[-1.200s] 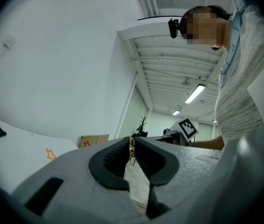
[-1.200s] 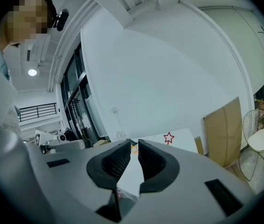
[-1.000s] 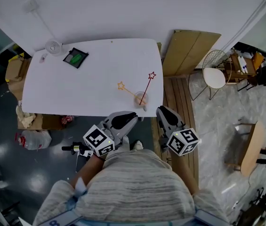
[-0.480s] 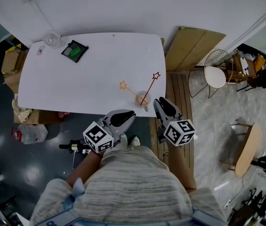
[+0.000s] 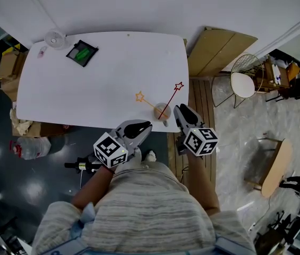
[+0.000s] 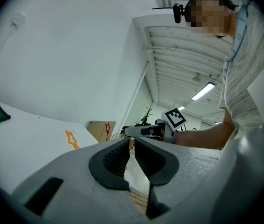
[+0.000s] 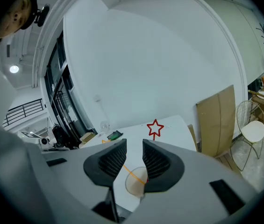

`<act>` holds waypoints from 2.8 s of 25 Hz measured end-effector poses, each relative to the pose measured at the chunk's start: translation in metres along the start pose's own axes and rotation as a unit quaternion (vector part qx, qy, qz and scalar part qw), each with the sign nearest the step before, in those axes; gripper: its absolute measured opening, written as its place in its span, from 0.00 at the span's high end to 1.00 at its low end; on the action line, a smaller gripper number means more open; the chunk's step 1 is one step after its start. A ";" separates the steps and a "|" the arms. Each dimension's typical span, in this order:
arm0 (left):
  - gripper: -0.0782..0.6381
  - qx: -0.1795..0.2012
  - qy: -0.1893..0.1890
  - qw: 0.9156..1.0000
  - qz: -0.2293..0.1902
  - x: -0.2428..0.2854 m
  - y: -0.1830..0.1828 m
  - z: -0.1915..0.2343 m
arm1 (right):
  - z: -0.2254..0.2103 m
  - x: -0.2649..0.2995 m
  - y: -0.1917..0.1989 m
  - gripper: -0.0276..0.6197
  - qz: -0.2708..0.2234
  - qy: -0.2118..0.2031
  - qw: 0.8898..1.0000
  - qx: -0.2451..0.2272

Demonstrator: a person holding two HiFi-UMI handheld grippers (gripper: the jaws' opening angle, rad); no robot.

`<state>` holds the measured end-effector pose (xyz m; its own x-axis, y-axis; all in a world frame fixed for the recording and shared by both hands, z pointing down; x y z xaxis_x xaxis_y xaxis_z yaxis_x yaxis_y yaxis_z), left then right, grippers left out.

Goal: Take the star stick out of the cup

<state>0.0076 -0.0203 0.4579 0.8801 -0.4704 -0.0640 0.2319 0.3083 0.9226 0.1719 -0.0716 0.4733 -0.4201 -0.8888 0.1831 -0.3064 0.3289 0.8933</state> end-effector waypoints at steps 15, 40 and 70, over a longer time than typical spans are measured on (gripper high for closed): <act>0.83 -0.018 0.003 1.000 0.022 0.001 0.013 0.025 | -0.023 0.039 0.023 0.85 0.032 0.028 0.999 0.019; 0.83 -0.027 0.007 0.999 0.034 -0.004 0.014 0.048 | -0.047 0.076 0.036 0.85 0.042 0.078 0.996 0.010; 0.83 -0.026 0.008 0.999 0.042 -0.003 0.019 0.043 | -0.045 0.079 0.029 0.93 0.027 0.068 0.997 0.015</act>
<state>-0.0083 -0.0486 0.4918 0.9035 -0.4286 0.0068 0.1779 0.3892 0.9038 0.1685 -0.1470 0.5326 -0.3173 -0.9040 0.2866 -0.3126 0.3851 0.8683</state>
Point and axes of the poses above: the fingertips, and each gripper's own axes: x forward along the fingers, z to its left, y out of its underside, the point moved 4 cm from there along -x, backward along the fingers, and after that the axes turned 11 degrees about -z, right-handed, at the moved point
